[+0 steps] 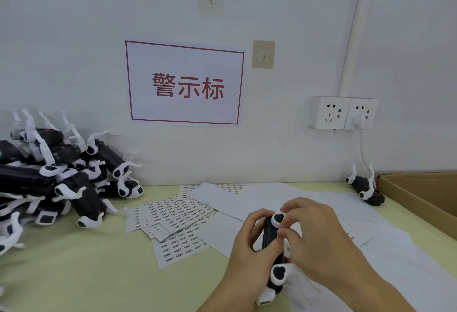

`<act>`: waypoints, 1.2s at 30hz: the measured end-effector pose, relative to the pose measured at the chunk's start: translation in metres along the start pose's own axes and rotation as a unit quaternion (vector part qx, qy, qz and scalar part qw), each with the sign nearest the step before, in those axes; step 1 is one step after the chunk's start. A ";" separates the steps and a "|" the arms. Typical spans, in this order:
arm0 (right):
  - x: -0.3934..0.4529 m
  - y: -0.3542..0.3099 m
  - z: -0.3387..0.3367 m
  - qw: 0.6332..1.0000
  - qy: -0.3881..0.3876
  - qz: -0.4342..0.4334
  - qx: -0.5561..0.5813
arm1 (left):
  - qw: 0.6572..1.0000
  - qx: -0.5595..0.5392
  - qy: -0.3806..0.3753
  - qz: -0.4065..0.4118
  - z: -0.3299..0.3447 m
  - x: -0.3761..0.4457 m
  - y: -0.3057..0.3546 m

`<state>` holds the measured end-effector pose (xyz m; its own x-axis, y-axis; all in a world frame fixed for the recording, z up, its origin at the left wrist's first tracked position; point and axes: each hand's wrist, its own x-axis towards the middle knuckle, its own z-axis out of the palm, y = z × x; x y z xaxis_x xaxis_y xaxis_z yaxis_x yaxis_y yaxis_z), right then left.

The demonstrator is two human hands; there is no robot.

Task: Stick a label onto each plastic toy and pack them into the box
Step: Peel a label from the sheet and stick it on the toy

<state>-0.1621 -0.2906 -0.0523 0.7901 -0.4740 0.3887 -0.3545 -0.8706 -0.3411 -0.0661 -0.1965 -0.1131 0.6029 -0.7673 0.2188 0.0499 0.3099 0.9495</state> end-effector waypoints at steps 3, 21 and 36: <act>-0.001 -0.001 0.002 1.000 0.010 0.014 0.015 | 1.000 0.004 0.000 0.000 0.000 0.000 0.000; -0.004 0.002 0.013 0.995 0.085 0.012 0.058 | 1.000 0.006 -0.002 -0.011 -0.002 0.001 0.002; -0.032 0.025 0.021 0.977 0.162 -0.140 0.001 | 0.998 -0.046 -0.008 -0.042 -0.002 -0.002 0.006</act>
<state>-0.1858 -0.2939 -0.0915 0.6560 -0.2352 0.7172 -0.1466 -0.9718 -0.1846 -0.0653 -0.1921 -0.1080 0.5806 -0.8014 0.1437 0.1722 0.2934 0.9404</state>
